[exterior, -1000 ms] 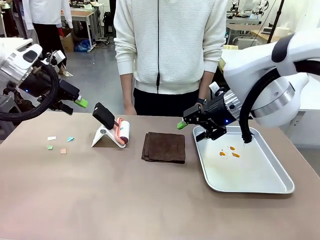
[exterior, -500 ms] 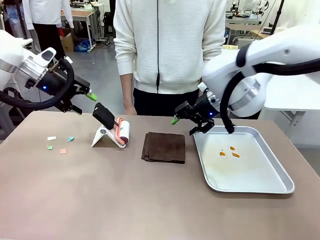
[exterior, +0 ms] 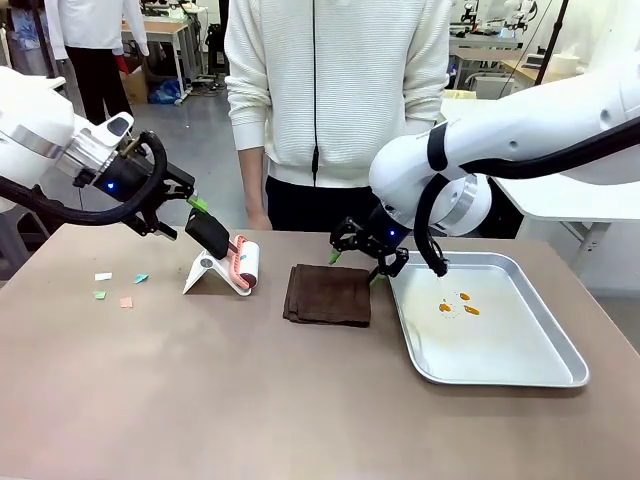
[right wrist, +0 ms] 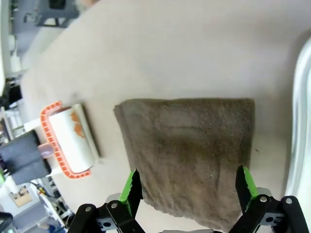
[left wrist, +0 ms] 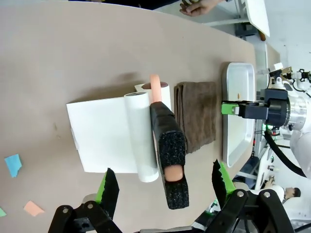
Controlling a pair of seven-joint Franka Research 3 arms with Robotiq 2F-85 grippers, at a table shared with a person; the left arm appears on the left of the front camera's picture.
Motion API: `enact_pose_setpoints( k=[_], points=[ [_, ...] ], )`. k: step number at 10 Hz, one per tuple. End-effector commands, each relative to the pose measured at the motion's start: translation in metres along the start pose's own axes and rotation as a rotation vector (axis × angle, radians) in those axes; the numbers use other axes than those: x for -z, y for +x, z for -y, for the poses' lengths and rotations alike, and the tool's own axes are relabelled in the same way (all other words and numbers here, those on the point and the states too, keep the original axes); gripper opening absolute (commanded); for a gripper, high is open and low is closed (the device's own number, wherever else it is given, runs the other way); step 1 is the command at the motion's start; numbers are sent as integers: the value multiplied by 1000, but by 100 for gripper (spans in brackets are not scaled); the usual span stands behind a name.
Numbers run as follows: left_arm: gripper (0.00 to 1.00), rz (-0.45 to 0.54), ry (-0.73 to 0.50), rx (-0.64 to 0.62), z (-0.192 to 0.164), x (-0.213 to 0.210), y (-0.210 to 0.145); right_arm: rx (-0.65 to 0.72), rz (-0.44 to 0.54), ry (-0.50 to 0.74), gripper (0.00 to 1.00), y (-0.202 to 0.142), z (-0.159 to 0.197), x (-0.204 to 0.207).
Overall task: Clean the surface of the table.
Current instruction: Hold the Lint Roller with your left hand and the towel with your right hand.
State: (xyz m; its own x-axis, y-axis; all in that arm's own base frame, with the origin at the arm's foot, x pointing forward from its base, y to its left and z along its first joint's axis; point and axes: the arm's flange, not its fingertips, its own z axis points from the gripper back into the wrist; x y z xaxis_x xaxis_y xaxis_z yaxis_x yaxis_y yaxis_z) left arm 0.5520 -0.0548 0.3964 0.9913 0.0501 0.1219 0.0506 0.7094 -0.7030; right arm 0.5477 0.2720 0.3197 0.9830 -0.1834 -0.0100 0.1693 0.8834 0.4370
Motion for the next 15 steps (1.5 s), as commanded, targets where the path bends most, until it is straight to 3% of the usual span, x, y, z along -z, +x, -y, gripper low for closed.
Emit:
enact_pose_setpoints(
  k=[1,4,15],
  points=[
    [100,-11,9,22,3,-3,-2,19,-32,-89,100,4,-10,1],
    [100,-40,31,51,9,5,-2,0,-39,-185,100,1,-10,16],
    [100,-61,32,77,13,11,-3,-103,5,-268,100,-9,-15,24]
  ],
)
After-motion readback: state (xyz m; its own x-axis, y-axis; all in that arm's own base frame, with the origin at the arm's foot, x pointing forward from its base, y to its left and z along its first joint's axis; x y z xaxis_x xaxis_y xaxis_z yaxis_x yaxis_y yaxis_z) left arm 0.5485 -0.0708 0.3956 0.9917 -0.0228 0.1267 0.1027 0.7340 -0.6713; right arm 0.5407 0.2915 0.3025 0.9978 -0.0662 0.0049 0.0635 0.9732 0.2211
